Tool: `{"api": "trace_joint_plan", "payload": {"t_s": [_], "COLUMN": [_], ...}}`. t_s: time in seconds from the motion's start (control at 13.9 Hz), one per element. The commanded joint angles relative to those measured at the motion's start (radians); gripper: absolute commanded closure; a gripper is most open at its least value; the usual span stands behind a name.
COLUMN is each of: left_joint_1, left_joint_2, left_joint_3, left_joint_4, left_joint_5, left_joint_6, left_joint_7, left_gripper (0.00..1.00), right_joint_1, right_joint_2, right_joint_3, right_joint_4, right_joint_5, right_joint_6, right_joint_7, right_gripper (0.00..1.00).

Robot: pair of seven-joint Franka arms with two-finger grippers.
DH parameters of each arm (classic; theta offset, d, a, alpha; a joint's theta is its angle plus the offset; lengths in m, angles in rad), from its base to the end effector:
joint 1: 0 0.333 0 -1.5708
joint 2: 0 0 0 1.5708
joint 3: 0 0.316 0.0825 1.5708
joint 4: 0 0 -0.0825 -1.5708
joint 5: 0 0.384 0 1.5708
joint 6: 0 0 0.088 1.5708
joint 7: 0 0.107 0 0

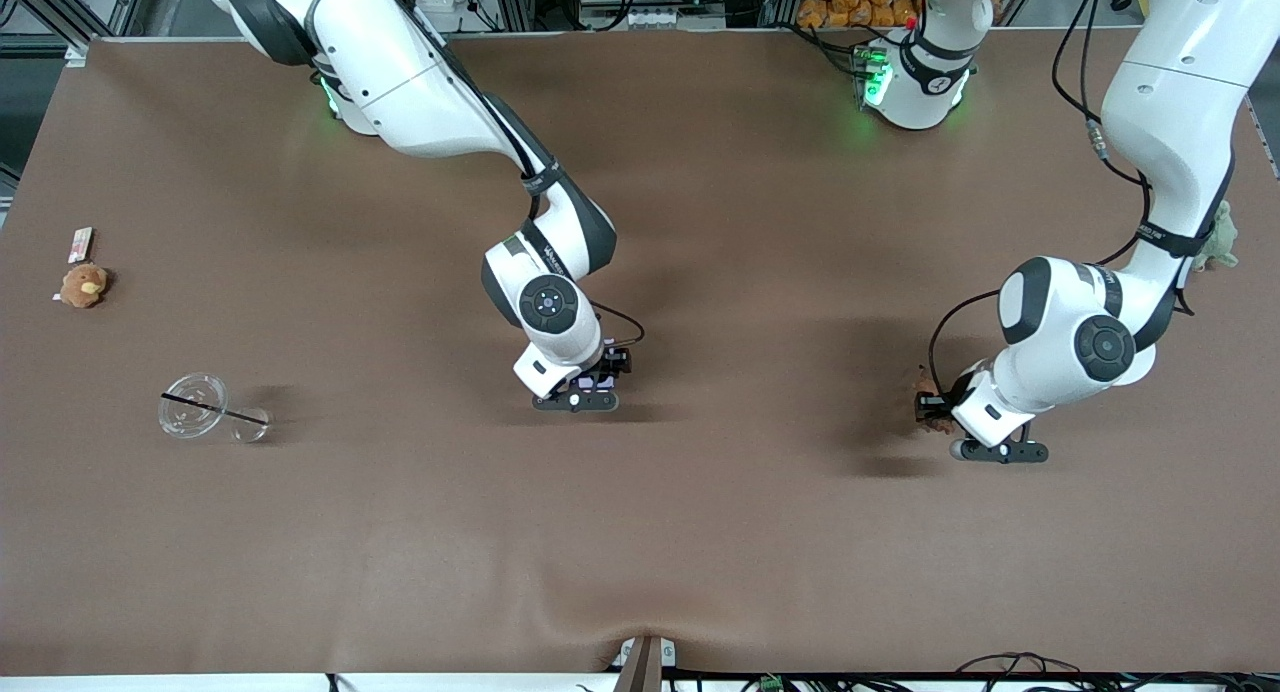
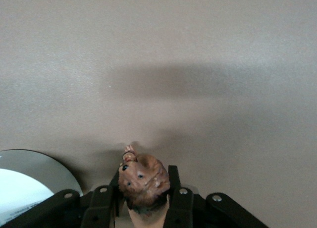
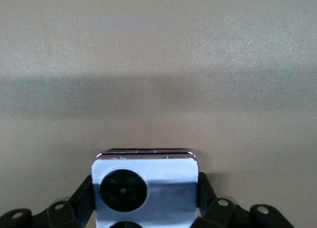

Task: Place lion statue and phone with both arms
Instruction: 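Carry the lion toward the lamp while the right gripper carries the phone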

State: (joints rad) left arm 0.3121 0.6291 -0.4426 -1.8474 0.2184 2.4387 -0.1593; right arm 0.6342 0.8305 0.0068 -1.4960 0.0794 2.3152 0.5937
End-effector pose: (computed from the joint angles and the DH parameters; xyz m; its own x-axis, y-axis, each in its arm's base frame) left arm 0.6425 -0.0655 0.2128 0.9981 -0.0568 0.0217 -0.0589 -0.9918 0.1138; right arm 0.5701 0.4263 0.1740 0.9989 -0.0080 -0.0460 -0.0101 -0.9990 -0.0447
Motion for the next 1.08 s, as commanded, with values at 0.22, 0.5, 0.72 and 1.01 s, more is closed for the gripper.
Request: {"api": "trace_joint_plan", "payload": {"t_s": [0.22, 0.5, 0.72, 1.01], "left_joint_1": [0.012, 0.016, 0.016, 0.013], "left_joint_2": [-0.022, -0.006, -0.009, -0.07], "left_joint_3": [-0.008, -0.008, -0.008, -0.011], "left_joint_4": [-0.033, -0.029, -0.029, -0.019], "left_joint_5": [0.101, 0.101, 0.101, 0.101], "left_joint_6": [0.025, 0.025, 0.025, 0.013], "left_joint_7": [-0.009, -0.017, -0.023, -0.02], "left_gripper": [1.0, 0.34, 0.0, 0.0], "right_joint_1": [-0.123, -0.278, -0.437, -0.536], "right_joint_2": [-0.138, -0.192, -0.192, -0.111], "right_joint_3": [0.005, 0.004, 0.004, 0.004], "right_joint_4": [0.008, 0.005, 0.005, 0.013], "right_joint_5": [-0.015, -0.015, -0.026, -0.088], "right_joint_6": [-0.157, -0.259, -0.321, -0.24], "right_joint_7": [-0.047, -0.21, -0.397, -0.489], "right_gripper": [1.0, 1.0, 1.0, 1.0]}}
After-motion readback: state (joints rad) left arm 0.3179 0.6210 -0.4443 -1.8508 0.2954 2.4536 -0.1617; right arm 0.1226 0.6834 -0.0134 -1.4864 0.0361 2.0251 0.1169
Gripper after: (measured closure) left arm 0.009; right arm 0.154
